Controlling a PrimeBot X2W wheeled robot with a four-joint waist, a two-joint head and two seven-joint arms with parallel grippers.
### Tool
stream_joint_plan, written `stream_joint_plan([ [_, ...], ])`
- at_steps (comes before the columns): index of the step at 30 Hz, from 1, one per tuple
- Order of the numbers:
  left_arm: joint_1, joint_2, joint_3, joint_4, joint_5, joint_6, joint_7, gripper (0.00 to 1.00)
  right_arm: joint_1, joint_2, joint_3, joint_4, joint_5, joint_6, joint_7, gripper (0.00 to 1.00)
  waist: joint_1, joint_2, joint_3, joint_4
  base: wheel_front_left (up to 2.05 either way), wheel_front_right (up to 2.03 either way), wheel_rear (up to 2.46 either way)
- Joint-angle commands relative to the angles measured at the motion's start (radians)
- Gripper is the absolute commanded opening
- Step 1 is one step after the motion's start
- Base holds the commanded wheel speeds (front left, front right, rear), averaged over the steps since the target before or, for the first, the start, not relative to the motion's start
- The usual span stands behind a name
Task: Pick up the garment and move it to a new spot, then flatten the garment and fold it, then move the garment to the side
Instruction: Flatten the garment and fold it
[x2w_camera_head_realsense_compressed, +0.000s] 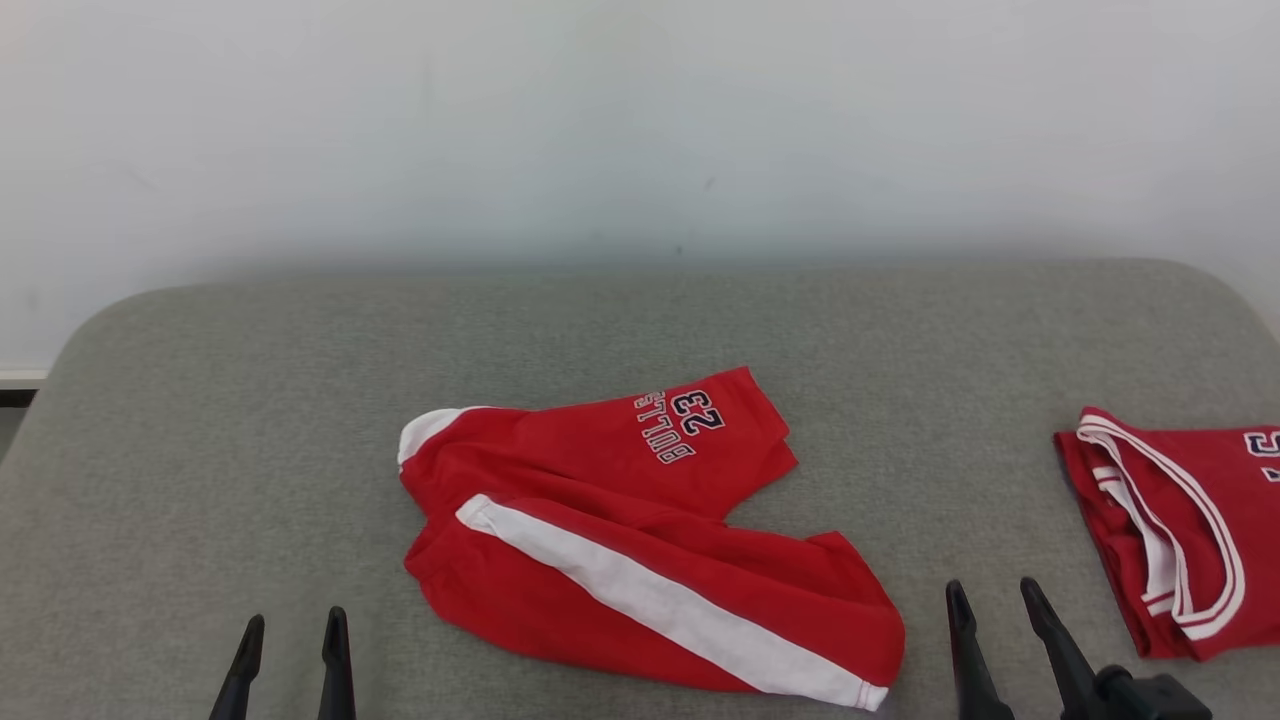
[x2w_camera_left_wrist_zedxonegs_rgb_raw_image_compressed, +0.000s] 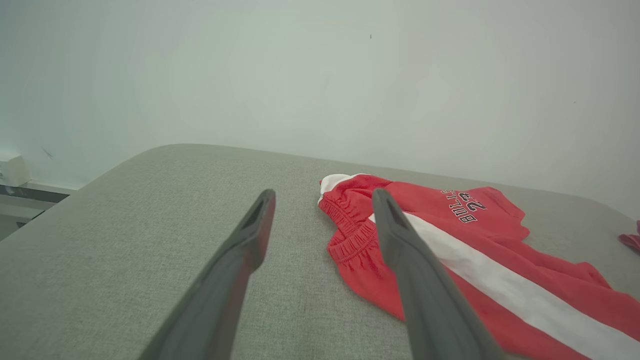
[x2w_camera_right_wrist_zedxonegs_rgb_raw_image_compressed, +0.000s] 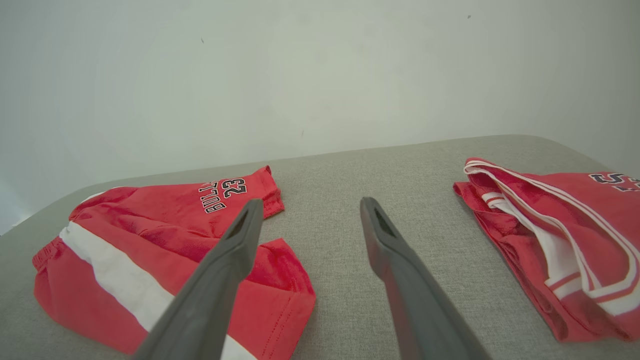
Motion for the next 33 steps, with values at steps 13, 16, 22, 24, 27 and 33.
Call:
stream_joint_plan([
  [13, 0.051, 0.004, -0.023, 0.036, 0.053, -0.030, -0.003, 1.00, 0.086, 0.000, -0.018, 0.034, 0.037, -0.002, -0.004, 1.00, 0.0001, 0.0000, -0.035, 0.034, 0.00, 0.00, 0.00],
  [16, 0.049, 0.010, -0.030, 0.038, 0.038, -0.030, -0.003, 1.00, 0.084, 0.000, -0.018, 0.038, 0.040, -0.002, -0.006, 1.00, 0.0001, 0.0000, -0.033, 0.026, 0.00, 0.00, 0.00],
  [22, 0.035, 0.028, -0.039, 0.042, 0.021, -0.030, -0.003, 1.00, 0.074, 0.000, -0.019, 0.037, 0.041, -0.002, -0.010, 1.00, 0.0001, 0.0000, -0.029, 0.019, 0.00, 0.00, 0.00],
  [24, 0.030, 0.032, -0.040, 0.043, 0.021, -0.030, -0.003, 1.00, 0.070, 0.000, -0.016, 0.038, 0.043, -0.002, -0.009, 1.00, 0.0001, 0.0000, -0.027, 0.016, 0.00, 0.00, 0.00],
  [27, 0.025, 0.038, -0.042, 0.045, 0.017, -0.030, -0.003, 1.00, 0.067, 0.000, -0.012, 0.040, 0.044, -0.002, -0.011, 1.00, 0.0001, 0.0000, -0.023, 0.013, 0.00, 0.00, 0.00],
  [33, 0.013, 0.046, -0.052, 0.057, 0.013, -0.030, -0.003, 1.00, 0.056, 0.000, -0.003, 0.045, 0.047, -0.002, -0.012, 1.00, 0.0001, 0.0000, -0.017, 0.005, 0.00, 0.00, 0.00],
])
